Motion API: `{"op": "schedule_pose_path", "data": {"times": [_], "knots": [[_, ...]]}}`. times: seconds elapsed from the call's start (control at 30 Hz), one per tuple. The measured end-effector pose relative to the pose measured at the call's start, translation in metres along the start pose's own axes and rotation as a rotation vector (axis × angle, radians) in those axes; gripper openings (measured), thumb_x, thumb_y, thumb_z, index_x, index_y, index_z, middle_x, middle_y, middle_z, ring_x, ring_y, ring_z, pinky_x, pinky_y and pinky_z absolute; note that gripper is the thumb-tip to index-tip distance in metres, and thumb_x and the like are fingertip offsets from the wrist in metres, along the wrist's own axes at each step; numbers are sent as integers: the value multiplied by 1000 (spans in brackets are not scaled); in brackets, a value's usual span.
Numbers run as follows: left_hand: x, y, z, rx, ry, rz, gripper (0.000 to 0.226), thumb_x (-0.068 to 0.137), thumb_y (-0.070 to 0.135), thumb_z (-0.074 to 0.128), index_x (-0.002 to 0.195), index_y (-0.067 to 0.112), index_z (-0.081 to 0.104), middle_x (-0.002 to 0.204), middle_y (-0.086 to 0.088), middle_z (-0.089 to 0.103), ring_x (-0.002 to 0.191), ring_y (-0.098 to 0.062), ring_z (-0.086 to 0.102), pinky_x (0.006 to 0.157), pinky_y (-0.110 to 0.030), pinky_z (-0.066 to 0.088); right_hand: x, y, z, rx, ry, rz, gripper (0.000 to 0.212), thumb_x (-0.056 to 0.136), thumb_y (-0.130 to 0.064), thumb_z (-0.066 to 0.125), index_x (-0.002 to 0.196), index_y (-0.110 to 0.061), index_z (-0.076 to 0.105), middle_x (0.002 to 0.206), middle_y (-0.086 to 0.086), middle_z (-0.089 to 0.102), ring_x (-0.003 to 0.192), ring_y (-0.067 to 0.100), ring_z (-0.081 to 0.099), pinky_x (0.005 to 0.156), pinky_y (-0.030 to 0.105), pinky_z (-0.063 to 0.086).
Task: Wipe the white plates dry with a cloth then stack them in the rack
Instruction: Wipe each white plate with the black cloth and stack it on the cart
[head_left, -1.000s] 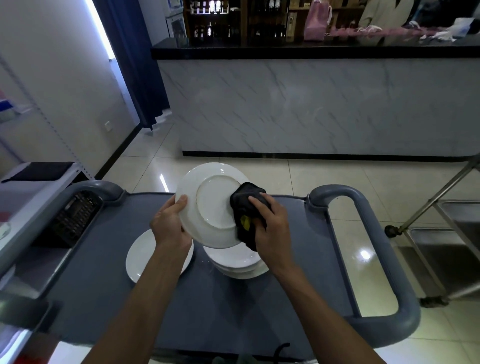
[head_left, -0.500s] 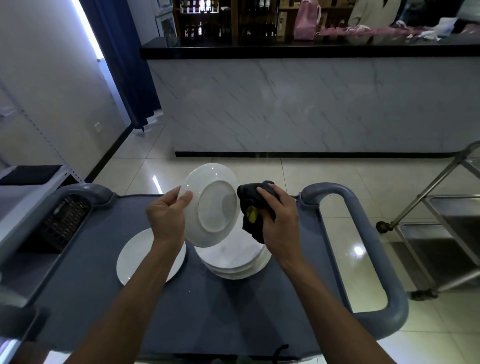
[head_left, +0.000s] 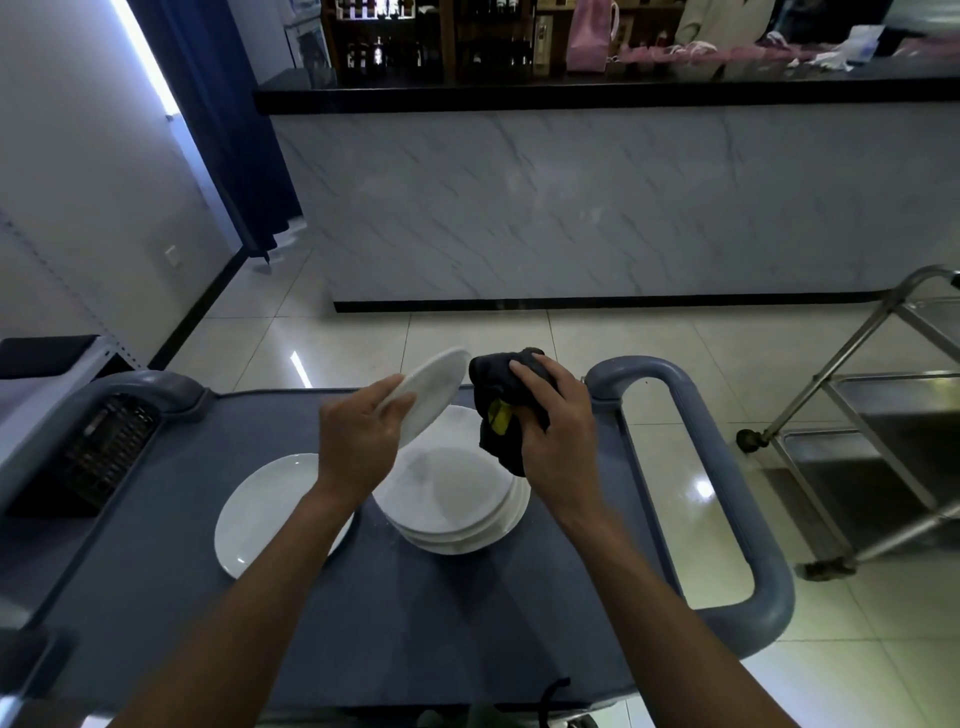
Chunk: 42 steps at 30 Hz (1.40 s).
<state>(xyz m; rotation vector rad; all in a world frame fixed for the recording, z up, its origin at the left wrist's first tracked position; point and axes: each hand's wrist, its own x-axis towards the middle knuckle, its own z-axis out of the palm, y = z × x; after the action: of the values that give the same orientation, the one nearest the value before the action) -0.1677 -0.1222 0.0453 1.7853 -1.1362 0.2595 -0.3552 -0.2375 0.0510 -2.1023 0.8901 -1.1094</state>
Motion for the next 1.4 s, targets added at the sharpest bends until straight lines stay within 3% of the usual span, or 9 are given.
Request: {"op": "schedule_pose_path", "data": {"times": [0.27, 0.6, 0.8, 1.0, 1.17, 1.4], "knots": [[-11, -6, 12, 111, -108, 259, 18, 90, 11, 69, 105, 5, 76, 59, -6, 63, 46, -23, 55, 44, -39, 49, 0, 7, -5, -18, 18, 1, 43, 93, 3, 62, 133, -14, 64, 141, 9, 53, 130, 25, 47, 113, 33, 37], [-25, -10, 29, 172, -123, 411, 13, 82, 6, 75, 95, 4, 78, 65, -7, 70, 48, -27, 61, 42, -35, 50, 2, 16, -11, -49, -3, 19, 43, 94, 0, 62, 135, -14, 62, 143, 9, 52, 132, 25, 45, 114, 30, 35], [-37, -12, 36, 179, -199, 483, 9, 86, 6, 73, 94, 6, 78, 77, -6, 75, 67, -26, 73, 51, -36, 56, -2, 25, -12, -53, 4, 37, 43, 93, 2, 62, 133, -12, 64, 142, 10, 53, 132, 26, 46, 114, 30, 35], [-66, -18, 44, 195, -268, 582, 20, 77, -1, 77, 94, 10, 79, 92, -3, 77, 80, -24, 75, 59, -35, 59, -9, 31, -11, -73, -12, 53, 42, 93, 1, 64, 133, -12, 64, 141, 10, 54, 132, 25, 46, 113, 27, 32], [-89, -26, 50, 194, -321, 563, 18, 81, 4, 78, 96, 13, 78, 98, 0, 76, 87, -23, 74, 66, -35, 60, -18, 35, -9, -79, -32, 85, 43, 92, 1, 65, 132, -14, 65, 141, 7, 53, 132, 22, 45, 111, 11, 23], [-100, -37, 52, 226, -389, 554, 16, 86, 9, 73, 101, 14, 77, 106, 0, 74, 96, -25, 71, 70, -36, 57, -30, 45, -3, -111, -89, 80, 43, 92, -1, 65, 133, -14, 64, 141, 7, 54, 129, 23, 47, 106, 1, 21]]}}
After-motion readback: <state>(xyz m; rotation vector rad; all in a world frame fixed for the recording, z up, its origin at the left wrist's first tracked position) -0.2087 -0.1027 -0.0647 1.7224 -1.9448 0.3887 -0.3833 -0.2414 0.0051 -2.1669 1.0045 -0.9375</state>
